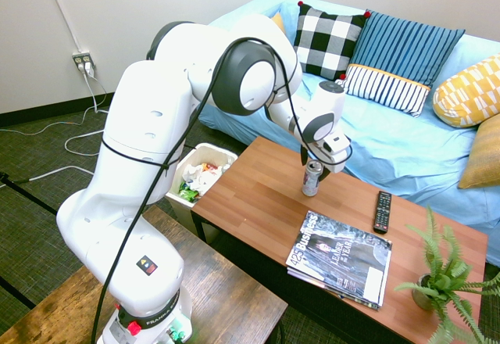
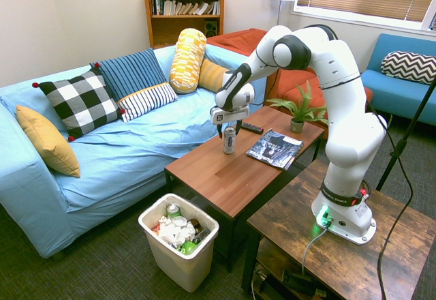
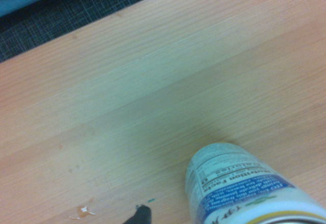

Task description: Throw the can in the trash bin

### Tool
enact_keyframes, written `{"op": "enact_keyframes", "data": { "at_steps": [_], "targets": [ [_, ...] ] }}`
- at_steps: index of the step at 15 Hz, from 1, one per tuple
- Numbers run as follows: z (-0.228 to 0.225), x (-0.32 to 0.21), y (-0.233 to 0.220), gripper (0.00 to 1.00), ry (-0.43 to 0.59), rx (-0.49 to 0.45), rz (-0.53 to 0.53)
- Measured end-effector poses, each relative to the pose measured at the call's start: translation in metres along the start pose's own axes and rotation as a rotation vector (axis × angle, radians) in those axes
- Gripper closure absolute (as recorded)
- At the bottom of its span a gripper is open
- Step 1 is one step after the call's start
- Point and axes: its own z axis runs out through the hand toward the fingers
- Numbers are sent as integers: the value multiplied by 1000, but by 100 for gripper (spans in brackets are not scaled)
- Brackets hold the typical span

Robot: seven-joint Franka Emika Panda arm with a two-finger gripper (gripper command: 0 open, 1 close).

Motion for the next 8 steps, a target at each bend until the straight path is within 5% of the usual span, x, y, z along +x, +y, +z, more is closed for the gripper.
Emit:
{"op": "enact_keyframes", "data": {
  "at_steps": [8],
  "targets": [
    [19, 2, -5, 100, -23, -27, 4]
  ]
}}
